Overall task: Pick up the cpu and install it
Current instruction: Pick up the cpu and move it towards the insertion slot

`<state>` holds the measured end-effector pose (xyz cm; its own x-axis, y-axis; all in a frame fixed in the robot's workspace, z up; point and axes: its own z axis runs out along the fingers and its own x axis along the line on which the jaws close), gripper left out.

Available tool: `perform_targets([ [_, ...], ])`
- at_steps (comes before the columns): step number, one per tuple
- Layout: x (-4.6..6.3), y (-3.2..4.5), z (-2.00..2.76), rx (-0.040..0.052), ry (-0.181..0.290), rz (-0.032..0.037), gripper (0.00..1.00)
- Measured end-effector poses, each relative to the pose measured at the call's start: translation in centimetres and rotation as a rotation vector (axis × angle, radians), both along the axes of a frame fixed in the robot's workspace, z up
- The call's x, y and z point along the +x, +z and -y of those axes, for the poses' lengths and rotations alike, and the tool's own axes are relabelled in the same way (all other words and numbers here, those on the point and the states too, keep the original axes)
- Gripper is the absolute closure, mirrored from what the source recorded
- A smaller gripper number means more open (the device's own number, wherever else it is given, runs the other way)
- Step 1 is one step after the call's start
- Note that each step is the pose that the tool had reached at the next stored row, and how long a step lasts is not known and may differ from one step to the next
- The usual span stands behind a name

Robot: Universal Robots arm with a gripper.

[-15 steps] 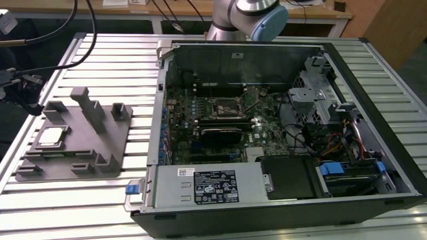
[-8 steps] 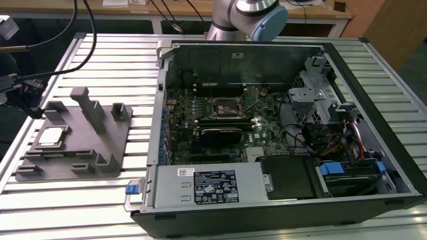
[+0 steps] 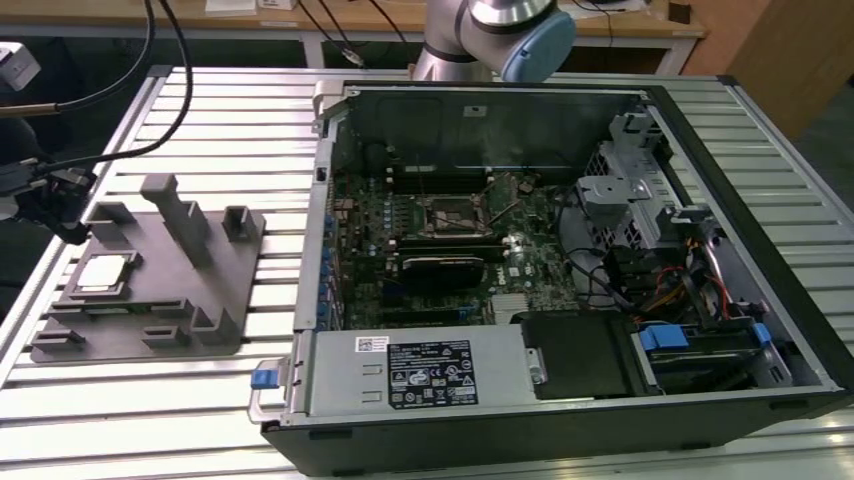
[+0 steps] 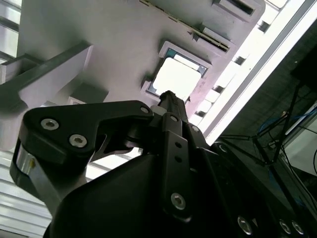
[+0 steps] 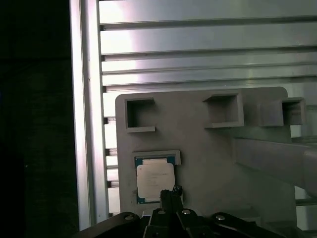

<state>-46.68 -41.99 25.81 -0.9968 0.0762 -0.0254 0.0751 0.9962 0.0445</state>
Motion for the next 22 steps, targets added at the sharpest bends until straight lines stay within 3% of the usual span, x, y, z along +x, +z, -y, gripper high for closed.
perform_targets([
  [22, -0.3, -3.01, 0.11, 0.0, 0.0, 0.0, 0.89],
])
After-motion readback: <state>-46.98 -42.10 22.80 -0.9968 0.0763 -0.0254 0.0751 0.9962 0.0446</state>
